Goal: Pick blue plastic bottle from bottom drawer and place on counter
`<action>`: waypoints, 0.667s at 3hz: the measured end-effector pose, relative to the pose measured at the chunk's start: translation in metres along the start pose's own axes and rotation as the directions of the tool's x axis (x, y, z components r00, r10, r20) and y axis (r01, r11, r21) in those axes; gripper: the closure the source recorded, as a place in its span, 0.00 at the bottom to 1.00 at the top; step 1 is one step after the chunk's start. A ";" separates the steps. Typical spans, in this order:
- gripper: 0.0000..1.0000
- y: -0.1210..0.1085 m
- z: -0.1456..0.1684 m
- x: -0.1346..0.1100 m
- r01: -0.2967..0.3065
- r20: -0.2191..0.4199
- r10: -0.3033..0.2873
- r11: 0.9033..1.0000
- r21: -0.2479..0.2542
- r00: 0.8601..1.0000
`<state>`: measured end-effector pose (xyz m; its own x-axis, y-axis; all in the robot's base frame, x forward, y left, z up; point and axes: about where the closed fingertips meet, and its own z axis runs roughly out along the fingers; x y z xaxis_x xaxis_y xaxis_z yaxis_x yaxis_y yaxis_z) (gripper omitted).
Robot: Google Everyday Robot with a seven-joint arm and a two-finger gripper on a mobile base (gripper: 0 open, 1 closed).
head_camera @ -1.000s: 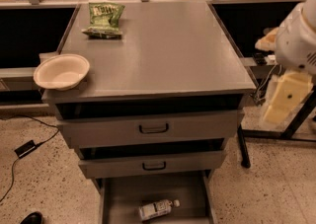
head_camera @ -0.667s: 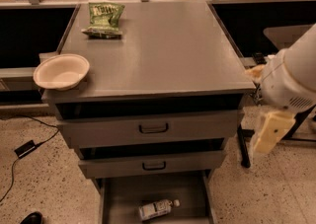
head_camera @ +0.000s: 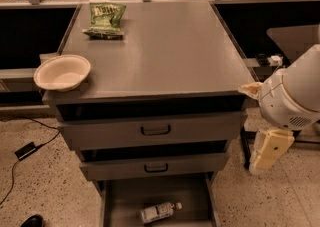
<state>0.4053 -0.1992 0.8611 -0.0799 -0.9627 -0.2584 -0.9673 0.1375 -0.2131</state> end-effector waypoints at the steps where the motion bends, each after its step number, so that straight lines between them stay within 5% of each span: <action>1: 0.00 0.016 0.022 -0.023 0.083 0.062 -0.083 0.996 0.015 0.995; 2: 0.00 0.046 0.105 -0.036 0.158 0.074 -0.156 0.987 -0.025 0.985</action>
Offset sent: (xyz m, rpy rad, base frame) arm -0.0207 0.1062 -0.2738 0.0202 -0.0278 0.2231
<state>0.3893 -0.1341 0.7621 0.0900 -0.9526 -0.2906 -0.9736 -0.0226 -0.2273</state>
